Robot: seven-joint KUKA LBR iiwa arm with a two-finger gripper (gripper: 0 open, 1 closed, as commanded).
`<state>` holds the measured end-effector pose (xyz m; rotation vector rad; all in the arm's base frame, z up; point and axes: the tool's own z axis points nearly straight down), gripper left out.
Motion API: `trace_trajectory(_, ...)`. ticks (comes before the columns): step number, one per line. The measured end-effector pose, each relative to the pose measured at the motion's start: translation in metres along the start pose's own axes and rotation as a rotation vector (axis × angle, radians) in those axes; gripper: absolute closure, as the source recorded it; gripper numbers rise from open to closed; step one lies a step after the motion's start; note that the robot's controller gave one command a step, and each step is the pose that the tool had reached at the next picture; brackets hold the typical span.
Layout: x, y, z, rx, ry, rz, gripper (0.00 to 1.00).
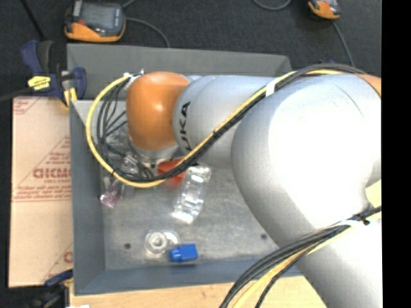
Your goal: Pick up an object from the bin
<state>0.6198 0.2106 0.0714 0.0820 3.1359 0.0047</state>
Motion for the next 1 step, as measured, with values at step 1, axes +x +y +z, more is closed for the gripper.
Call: trace_trajectory(1,-0.0069,0.0171,-0.1287,0.001,0.0,0.006,1.0)
